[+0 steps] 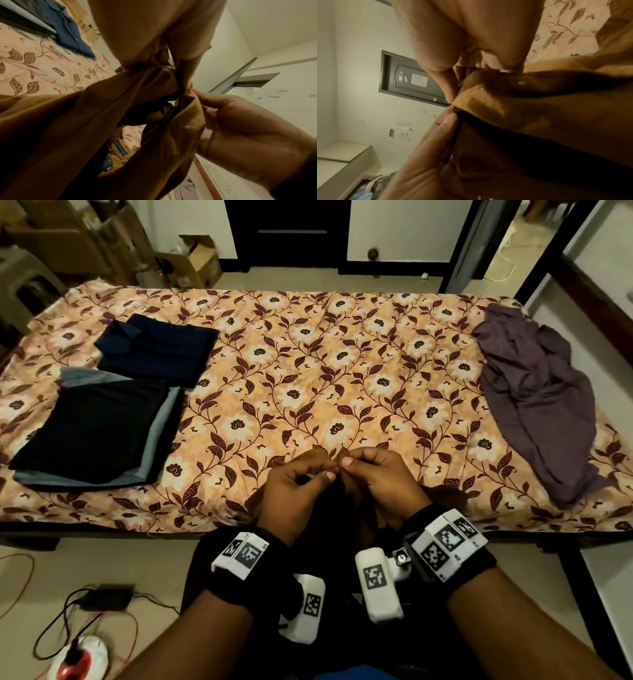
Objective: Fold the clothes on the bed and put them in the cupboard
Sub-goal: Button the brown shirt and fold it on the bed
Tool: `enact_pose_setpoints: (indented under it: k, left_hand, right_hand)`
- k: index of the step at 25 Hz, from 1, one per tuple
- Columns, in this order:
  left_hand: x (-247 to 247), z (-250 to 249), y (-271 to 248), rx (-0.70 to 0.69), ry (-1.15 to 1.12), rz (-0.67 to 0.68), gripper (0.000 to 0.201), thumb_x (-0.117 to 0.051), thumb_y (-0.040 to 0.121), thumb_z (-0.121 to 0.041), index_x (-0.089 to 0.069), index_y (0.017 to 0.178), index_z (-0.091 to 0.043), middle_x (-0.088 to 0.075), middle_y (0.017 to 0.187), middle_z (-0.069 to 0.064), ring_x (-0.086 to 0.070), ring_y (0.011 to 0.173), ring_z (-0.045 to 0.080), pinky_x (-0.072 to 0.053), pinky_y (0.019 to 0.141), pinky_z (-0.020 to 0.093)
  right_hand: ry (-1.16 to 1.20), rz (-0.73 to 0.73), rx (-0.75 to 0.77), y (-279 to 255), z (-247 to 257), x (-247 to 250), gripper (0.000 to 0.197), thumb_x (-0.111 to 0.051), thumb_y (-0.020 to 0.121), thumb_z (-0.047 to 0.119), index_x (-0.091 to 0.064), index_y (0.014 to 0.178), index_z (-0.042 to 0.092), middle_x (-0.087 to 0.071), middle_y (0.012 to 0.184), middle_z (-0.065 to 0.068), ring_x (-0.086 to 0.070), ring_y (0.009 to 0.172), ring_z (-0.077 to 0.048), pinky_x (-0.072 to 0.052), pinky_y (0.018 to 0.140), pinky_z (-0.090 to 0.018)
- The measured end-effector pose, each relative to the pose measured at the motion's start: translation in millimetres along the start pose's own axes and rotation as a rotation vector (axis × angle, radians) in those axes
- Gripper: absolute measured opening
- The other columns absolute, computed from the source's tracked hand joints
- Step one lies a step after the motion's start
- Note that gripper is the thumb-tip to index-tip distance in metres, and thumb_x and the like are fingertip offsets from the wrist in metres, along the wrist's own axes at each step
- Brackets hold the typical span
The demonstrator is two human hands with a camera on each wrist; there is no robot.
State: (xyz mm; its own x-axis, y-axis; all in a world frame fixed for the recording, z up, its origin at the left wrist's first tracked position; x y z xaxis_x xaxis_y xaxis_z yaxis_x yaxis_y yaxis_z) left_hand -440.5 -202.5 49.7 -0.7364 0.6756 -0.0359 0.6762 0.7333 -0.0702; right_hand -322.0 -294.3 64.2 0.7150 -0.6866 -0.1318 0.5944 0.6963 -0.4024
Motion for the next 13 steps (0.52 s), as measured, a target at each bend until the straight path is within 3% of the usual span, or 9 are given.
enact_pose_setpoints:
  k: [2, 5, 8, 11, 13]
  left_hand:
    - [1.2, 8.1, 4.1, 0.006, -0.066, -0.026, 0.032, -0.066, 0.084, 0.006, -0.08, 0.084, -0.023, -0.076, 0.092, 0.006, -0.071, 0.095, 0.025, -0.055, 0.088, 0.037]
    - [-1.7, 9.8, 3.7, -0.005, -0.1, -0.007, 0.029, -0.067, 0.083, 0.009, -0.079, 0.086, -0.018, -0.076, 0.09, 0.005, -0.072, 0.092, 0.02, -0.055, 0.081, 0.026]
    - [0.4, 9.4, 6.7, 0.001, -0.06, 0.054, 0.029, -0.07, 0.08, 0.008, -0.073, 0.102, -0.012, -0.074, 0.081, 0.003, -0.07, 0.083, 0.018, -0.053, 0.077, 0.025]
    - [6.8, 10.6, 19.3, 0.045, -0.019, 0.147, 0.046, -0.073, 0.079, 0.003, -0.066, 0.121, -0.014, -0.069, 0.078, 0.005, -0.069, 0.086, 0.018, -0.053, 0.085, 0.029]
    - [10.6, 12.3, 28.9, 0.038, 0.035, 0.245, 0.04, -0.075, 0.079, -0.002, -0.068, 0.117, -0.01, -0.072, 0.092, 0.008, -0.068, 0.102, 0.021, -0.049, 0.098, 0.039]
  right_hand:
    - [-0.069, 0.034, 0.127, -1.6, -1.7, 0.5, 0.015, -0.056, 0.09, -0.001, -0.071, 0.094, 0.003, -0.072, 0.086, -0.011, -0.068, 0.08, -0.019, -0.055, 0.074, -0.029]
    - [-0.21, 0.072, 0.248, -2.3, -2.2, 4.9, 0.022, -0.059, 0.088, -0.005, -0.073, 0.09, 0.013, -0.072, 0.076, 0.004, -0.067, 0.074, -0.008, -0.052, 0.067, -0.022]
    - [-0.316, 0.091, 0.291, -5.3, 0.3, 8.3, 0.021, -0.064, 0.086, -0.002, -0.074, 0.091, 0.015, -0.07, 0.073, 0.015, -0.066, 0.072, -0.002, -0.051, 0.065, -0.018]
    - [-0.447, 0.091, 0.364, -5.2, 3.4, 12.2, 0.015, -0.07, 0.083, 0.009, -0.076, 0.094, 0.017, -0.071, 0.08, 0.011, -0.066, 0.079, -0.004, -0.053, 0.071, -0.019]
    - [-0.616, 0.095, 0.444, -1.2, 3.7, 14.2, 0.016, -0.073, 0.082, 0.014, -0.076, 0.098, 0.016, -0.07, 0.088, 0.006, -0.063, 0.081, -0.005, -0.052, 0.073, -0.019]
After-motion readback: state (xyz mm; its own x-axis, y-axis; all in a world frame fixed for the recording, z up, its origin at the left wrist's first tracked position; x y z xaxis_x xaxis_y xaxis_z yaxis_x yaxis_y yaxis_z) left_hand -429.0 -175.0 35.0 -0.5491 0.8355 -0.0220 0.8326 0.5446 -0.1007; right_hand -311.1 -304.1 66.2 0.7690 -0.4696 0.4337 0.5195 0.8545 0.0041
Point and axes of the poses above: each hand's wrist, its own y-axis towards the middle knuckle, its own x-axis out of the back of the hand, z = x × y, the point moved 1 cm from there along y, towards the middle knuckle
